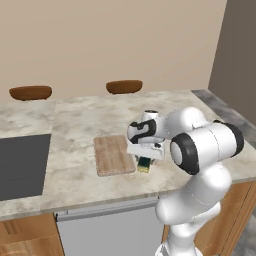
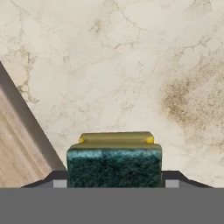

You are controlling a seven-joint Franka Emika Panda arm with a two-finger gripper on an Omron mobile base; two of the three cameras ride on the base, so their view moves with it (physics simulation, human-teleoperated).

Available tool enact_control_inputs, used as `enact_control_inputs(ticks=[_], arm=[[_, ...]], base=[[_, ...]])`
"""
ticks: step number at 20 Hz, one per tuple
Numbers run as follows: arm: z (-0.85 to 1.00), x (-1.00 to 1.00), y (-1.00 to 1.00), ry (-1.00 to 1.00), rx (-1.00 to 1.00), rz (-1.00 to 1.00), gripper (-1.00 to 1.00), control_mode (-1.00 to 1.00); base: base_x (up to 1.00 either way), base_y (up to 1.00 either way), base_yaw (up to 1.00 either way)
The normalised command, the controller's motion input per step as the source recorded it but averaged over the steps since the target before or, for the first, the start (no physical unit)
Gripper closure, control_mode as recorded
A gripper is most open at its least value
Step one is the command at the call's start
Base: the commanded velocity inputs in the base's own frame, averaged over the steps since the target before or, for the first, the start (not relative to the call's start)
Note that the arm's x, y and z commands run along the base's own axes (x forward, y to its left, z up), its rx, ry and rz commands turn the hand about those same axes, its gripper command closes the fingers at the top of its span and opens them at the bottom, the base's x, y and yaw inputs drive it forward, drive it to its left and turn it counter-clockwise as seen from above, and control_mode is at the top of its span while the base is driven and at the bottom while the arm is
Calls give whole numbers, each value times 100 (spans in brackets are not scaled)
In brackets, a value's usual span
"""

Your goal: Pick up the sponge from the counter and clean the cutting board by briefly scrubbing or pressing down on the cutting board. Once finished, release the sponge.

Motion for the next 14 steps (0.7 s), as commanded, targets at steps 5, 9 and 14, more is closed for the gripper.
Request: enact_control_inputs(ticks=[5,9,14], arm=[[46,-22,36,-12,0,0,100,-100],[9,6,39,0,0,0,100,-100],[-7,49,27,0,0,0,100,-100]], base=[[0,0,0],[0,0,0],[0,0,0]])
